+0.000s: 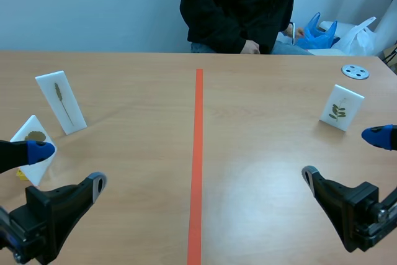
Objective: Sort the leaf by its shape. The table is split by an orange tape line. A compound leaf with several leaflets goes to the left side, a simple leaf with one blade goes to the right side. Return to the home posture when a red brick is placed on the table.
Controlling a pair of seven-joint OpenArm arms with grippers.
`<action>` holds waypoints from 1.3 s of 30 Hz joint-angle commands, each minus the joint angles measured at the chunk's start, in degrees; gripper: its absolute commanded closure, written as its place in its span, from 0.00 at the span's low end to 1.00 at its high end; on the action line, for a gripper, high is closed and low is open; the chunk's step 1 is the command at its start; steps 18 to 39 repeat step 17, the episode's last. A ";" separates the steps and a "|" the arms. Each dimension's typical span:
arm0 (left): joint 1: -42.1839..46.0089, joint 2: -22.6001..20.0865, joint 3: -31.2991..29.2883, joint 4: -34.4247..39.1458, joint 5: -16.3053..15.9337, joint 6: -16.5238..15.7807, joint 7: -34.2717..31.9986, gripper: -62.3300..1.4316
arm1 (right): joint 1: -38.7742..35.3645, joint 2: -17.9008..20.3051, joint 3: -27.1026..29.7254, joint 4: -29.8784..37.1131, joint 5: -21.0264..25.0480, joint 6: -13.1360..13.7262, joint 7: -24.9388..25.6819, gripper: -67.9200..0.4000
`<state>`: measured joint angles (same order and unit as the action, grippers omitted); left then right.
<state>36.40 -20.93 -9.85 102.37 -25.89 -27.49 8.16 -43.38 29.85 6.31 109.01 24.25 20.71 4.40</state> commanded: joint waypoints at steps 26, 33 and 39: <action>-0.42 0.44 2.45 0.90 -0.72 -0.28 -1.07 0.00 | 0.50 -0.07 0.85 1.07 0.42 -0.15 0.68 0.00; -0.42 0.44 2.45 0.90 -0.72 -0.28 -1.07 0.00 | 0.50 -0.07 0.85 1.07 0.42 -0.15 0.68 0.00; -0.42 0.44 2.45 0.90 -0.72 -0.28 -1.07 0.00 | 0.50 -0.07 0.85 1.07 0.42 -0.15 0.68 0.00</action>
